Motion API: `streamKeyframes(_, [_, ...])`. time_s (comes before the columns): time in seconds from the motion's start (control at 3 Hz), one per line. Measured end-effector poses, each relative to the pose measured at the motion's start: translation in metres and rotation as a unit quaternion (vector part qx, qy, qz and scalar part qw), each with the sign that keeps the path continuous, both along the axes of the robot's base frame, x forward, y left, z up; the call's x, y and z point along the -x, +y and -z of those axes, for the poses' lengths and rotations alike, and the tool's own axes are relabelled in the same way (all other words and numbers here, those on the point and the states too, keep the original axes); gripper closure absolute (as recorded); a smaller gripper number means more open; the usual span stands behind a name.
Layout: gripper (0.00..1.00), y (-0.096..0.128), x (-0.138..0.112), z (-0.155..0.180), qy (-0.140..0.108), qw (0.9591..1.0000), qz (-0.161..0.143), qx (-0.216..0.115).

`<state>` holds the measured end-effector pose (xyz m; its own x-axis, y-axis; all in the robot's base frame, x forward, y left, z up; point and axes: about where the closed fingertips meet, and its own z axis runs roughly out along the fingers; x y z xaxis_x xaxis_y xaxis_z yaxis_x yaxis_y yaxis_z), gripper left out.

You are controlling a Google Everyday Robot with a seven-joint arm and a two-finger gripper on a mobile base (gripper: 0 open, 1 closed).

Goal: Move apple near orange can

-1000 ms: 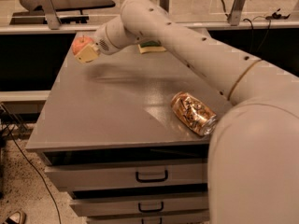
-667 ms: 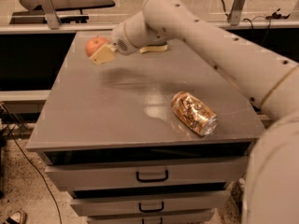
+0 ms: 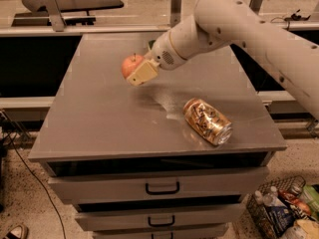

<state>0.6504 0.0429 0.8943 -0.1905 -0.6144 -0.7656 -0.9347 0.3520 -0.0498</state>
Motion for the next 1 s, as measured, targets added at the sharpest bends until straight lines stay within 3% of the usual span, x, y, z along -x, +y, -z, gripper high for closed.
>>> streamKeyframes(0.67, [1.00, -0.048, 0.056, 0.013, 0.063, 0.9971, -0.014, 0.040])
streamKeyframes(1.0, [0.84, -0.062, 0.071, 0.021, 0.084, 0.9951, -0.011, 0.051])
